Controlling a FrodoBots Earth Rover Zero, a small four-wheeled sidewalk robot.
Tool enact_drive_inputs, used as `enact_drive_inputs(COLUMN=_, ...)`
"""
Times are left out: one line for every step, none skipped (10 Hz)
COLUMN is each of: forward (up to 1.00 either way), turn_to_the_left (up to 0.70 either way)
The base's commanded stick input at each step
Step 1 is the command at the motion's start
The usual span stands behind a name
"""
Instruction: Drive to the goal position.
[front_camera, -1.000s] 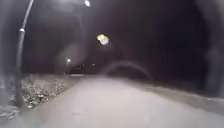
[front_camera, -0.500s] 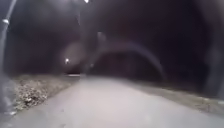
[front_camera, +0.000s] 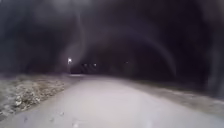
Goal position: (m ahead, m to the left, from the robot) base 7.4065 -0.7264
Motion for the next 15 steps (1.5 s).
enact_drive_inputs(forward=0.70, turn_to_the_left=0.06)
enact_drive_inputs(forward=0.70, turn_to_the_left=0.00)
enact_drive_inputs(forward=0.70, turn_to_the_left=0.00)
enact_drive_inputs(forward=0.70, turn_to_the_left=0.00)
enact_drive_inputs(forward=0.70, turn_to_the_left=0.00)
enact_drive_inputs(forward=0.70, turn_to_the_left=0.00)
enact_drive_inputs(forward=0.70, turn_to_the_left=0.00)
enact_drive_inputs(forward=0.70, turn_to_the_left=0.00)
enact_drive_inputs(forward=0.70, turn_to_the_left=0.17)
enact_drive_inputs(forward=0.70, turn_to_the_left=0.30)
enact_drive_inputs(forward=0.70, turn_to_the_left=0.33)
enact_drive_inputs(forward=0.70, turn_to_the_left=0.16)
enact_drive_inputs(forward=0.70, turn_to_the_left=0.00)
enact_drive_inputs(forward=0.70, turn_to_the_left=0.00)
enact_drive_inputs(forward=0.70, turn_to_the_left=0.00)
